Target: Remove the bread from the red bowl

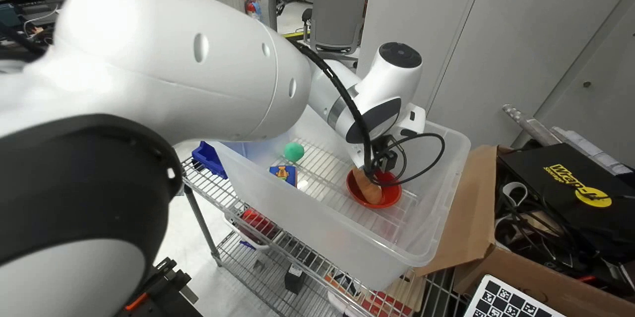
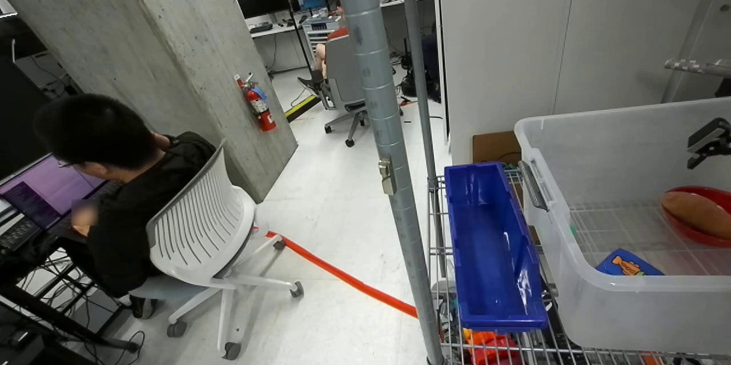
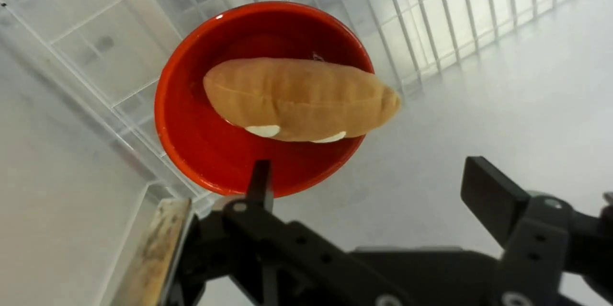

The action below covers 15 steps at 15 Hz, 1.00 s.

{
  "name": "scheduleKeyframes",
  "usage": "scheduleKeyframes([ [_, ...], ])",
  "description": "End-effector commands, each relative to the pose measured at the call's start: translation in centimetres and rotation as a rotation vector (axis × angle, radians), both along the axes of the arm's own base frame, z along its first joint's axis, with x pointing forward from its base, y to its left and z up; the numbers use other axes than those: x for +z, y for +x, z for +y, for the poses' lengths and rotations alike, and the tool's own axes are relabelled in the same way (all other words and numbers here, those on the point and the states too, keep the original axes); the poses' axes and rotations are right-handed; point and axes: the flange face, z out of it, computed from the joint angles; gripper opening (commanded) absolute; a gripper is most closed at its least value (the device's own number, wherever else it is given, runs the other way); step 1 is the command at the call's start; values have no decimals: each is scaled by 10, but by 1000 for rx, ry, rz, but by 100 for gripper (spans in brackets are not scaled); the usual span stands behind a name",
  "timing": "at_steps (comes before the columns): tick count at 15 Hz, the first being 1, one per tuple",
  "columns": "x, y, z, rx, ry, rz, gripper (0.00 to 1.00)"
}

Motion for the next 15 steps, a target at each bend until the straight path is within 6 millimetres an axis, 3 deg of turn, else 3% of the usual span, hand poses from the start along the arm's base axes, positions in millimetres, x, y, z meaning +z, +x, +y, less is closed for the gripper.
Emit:
scheduleKeyframes([
  [1,-12,17,4,-20,-28,37,100],
  [10,-46,23,10,-6,-96,138,100],
  [11,-50,24,10,-3,-101,133,96],
  [12,-53,25,9,-1,-107,129,74],
  [14,-60,26,7,-5,-112,124,69],
  [15,-65,27,6,-7,-116,122,62],
])
